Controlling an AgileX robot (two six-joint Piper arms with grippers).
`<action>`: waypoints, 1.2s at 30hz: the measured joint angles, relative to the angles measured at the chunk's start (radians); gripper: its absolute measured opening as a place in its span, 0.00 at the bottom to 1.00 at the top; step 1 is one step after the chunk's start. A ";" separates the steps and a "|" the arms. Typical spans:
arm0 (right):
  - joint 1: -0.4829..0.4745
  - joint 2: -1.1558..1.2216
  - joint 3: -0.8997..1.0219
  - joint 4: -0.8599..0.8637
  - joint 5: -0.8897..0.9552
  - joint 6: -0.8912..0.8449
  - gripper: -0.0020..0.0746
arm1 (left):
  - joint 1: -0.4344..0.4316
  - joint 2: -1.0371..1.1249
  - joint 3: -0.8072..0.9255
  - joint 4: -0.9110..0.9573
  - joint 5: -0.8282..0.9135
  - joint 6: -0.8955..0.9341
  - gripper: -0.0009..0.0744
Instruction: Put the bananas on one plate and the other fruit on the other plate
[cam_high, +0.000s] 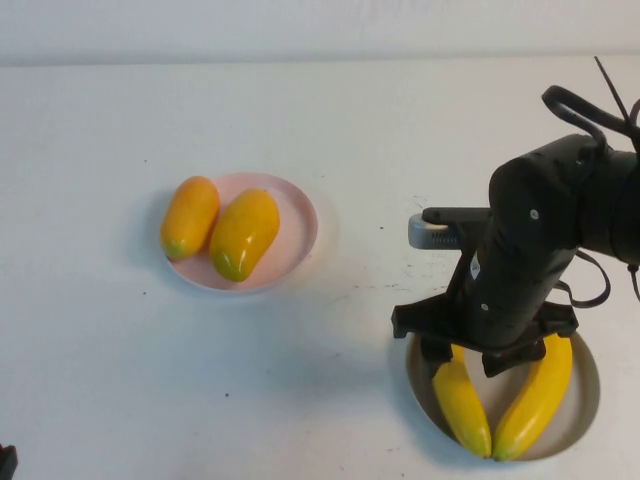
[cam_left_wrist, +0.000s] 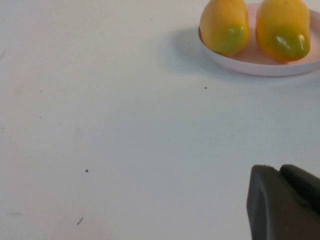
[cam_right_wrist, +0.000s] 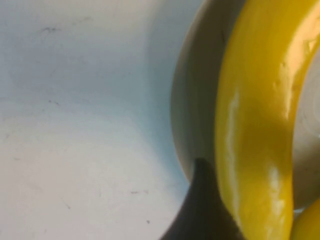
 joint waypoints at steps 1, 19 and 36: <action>0.005 -0.010 0.000 0.000 0.002 0.000 0.60 | 0.000 0.000 0.000 0.000 0.000 0.000 0.01; 0.024 -0.509 0.210 0.000 0.184 -0.302 0.01 | 0.000 0.000 0.000 0.000 0.000 0.000 0.01; 0.024 -0.727 0.341 0.004 0.094 -0.526 0.01 | 0.000 0.000 0.000 0.000 0.000 0.000 0.01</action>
